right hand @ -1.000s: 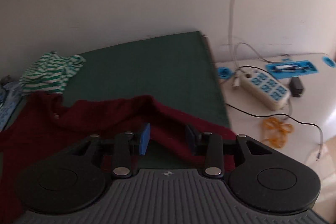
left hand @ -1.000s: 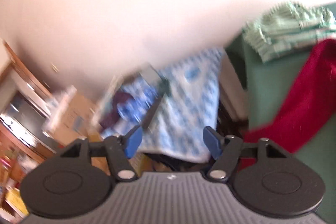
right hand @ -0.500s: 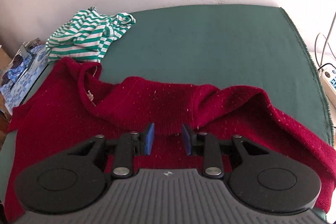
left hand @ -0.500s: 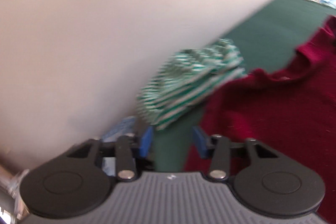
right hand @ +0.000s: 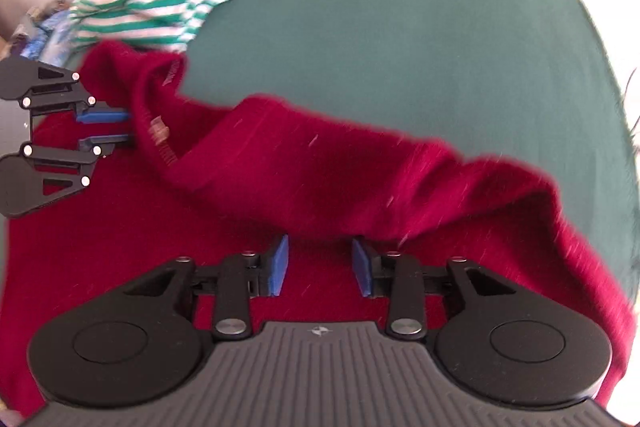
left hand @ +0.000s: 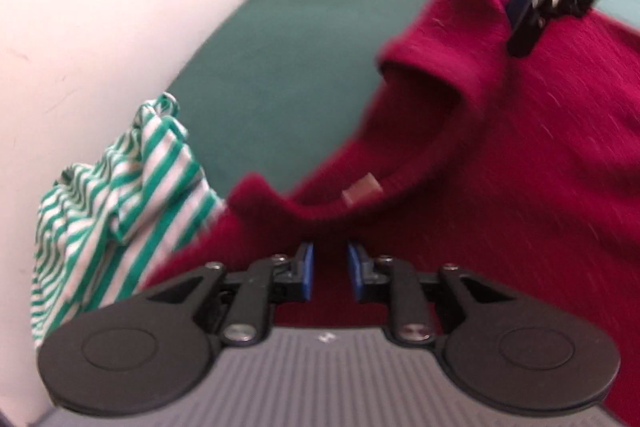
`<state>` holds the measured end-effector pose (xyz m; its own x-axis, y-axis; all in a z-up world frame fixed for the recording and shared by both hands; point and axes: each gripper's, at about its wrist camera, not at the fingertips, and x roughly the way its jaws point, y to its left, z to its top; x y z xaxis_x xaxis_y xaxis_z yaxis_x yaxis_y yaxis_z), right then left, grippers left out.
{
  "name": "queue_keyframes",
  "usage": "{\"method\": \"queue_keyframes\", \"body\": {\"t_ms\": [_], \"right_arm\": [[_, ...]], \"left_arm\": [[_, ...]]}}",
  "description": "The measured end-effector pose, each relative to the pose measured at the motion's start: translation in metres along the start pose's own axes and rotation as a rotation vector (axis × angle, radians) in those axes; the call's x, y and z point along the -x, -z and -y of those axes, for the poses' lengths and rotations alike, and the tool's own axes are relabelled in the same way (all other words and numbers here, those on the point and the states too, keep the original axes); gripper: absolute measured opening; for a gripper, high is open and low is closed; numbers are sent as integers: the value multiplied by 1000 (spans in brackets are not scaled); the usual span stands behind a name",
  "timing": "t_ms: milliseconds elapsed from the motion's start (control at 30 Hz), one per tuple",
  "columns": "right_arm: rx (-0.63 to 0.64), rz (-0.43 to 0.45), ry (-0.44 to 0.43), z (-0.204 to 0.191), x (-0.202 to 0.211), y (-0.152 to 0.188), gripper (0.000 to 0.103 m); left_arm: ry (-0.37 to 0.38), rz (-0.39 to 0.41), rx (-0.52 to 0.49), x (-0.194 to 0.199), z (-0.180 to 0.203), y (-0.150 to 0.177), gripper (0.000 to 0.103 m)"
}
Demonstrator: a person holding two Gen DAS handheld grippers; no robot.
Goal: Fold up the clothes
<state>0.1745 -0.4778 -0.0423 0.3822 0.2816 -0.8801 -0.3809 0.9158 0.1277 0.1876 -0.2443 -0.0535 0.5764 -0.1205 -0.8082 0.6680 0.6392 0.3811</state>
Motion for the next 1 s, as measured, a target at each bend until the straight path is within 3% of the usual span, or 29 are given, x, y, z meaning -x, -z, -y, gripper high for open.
{"method": "queue_keyframes", "body": {"t_ms": [67,100,167,200,233,267,333,400,433,467,600,700,767,800,833,900,933,1000], "right_arm": [[-45,118,37,12,6,-18,35],[-83,194,64,20,9,-27,36],[-166,326,134,40,11,-41,47],[-195,334,172,48,5,-46,49],[-224,318,198,55,-1,-47,46],[-245,311,207,58,-3,-45,39],[-247,357,140,55,10,-29,39],[-199,370,-4,44,24,-10,48],[-178,349,-75,39,23,-3,58],[-173,324,-107,37,18,1,58],[-204,243,85,40,-12,-5,42],[-327,249,93,64,0,-6,44],[-297,255,-114,62,15,7,44],[-270,250,-153,57,19,14,46],[-249,225,-138,49,19,19,53],[-231,154,-19,47,10,28,47],[-230,187,23,49,14,32,34],[-269,219,72,49,34,44,37]], "left_arm": [[-9,26,68,-8,-17,-15,29],[-48,34,116,-12,-29,-23,30],[-121,49,240,-18,-56,-33,37],[-139,50,309,-20,-70,-35,39],[-157,52,377,-22,-83,-36,40],[-128,52,425,-20,-91,-33,39],[-86,104,468,1,-92,-19,37],[-52,161,470,21,-83,-3,41],[-30,181,468,29,-78,5,46],[-33,158,453,24,-71,6,48],[-142,-28,432,-20,-57,4,36],[-154,-35,455,-11,-60,9,35],[-160,15,407,12,-50,18,41],[-194,21,359,18,-41,23,56],[-223,-2,320,16,-39,27,61],[-221,-57,283,13,-33,36,52],[-232,-69,274,18,-30,40,46],[-249,-38,280,42,-25,49,45]]}}
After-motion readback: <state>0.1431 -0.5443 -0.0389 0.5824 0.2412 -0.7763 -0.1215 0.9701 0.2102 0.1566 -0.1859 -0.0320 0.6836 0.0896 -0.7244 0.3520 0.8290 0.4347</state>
